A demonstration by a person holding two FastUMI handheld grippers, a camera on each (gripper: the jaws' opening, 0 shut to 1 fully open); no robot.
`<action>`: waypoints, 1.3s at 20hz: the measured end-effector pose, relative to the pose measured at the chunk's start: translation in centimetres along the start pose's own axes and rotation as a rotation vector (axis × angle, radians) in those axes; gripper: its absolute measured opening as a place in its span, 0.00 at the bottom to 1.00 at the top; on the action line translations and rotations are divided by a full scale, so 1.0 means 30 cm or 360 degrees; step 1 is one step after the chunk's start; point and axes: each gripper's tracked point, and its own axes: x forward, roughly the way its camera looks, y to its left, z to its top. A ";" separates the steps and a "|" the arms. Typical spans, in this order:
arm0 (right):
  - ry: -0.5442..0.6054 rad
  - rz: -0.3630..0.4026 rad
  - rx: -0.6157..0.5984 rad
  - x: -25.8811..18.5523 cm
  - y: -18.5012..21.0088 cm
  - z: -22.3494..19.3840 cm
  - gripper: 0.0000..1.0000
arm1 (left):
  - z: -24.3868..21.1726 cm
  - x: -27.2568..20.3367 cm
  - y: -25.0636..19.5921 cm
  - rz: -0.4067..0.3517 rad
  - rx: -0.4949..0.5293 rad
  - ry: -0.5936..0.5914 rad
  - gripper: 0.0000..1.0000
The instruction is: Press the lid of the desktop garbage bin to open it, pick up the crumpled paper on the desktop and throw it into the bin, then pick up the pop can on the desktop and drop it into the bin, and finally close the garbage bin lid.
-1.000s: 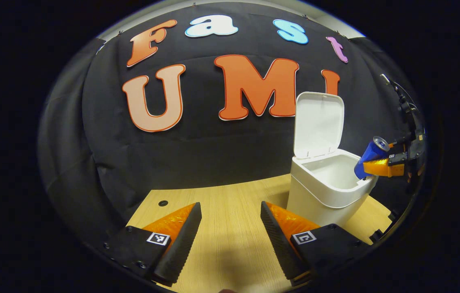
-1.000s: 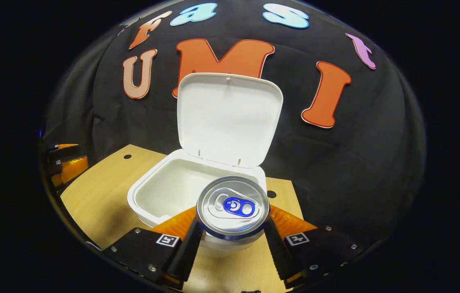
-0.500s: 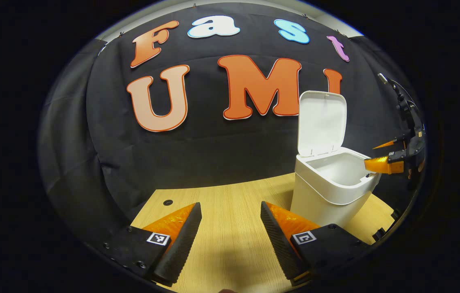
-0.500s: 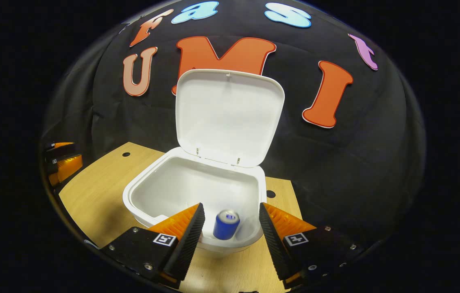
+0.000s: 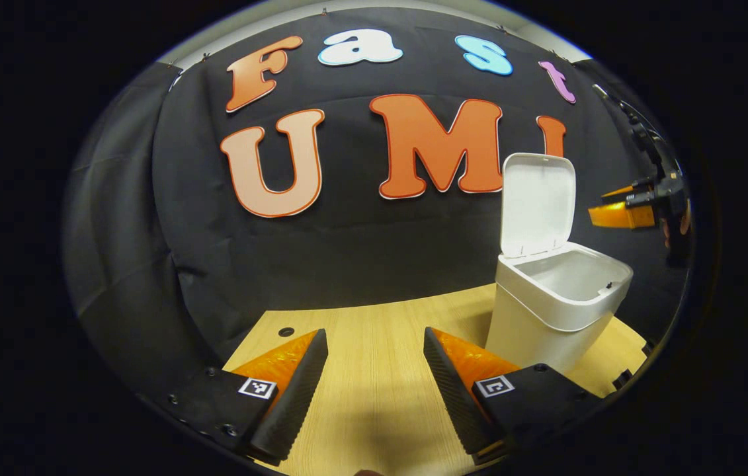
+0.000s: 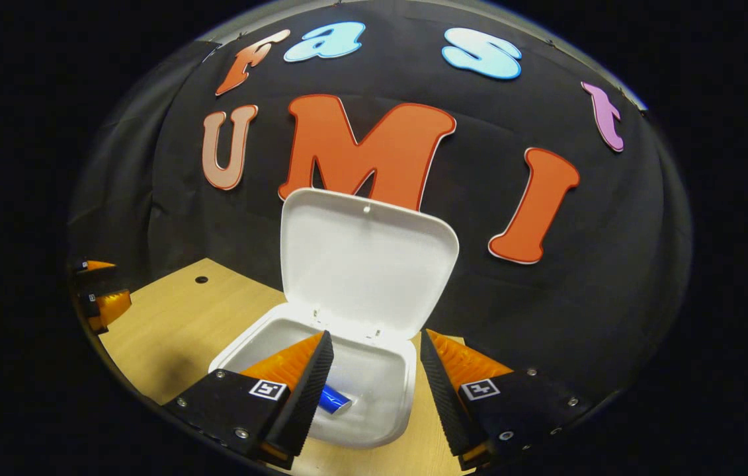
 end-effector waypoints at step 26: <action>-0.0077 -0.0046 -0.0012 0.376 -0.030 0.447 0.81 | -0.045 -0.078 0.377 0.0339 -0.0123 0.0007 0.92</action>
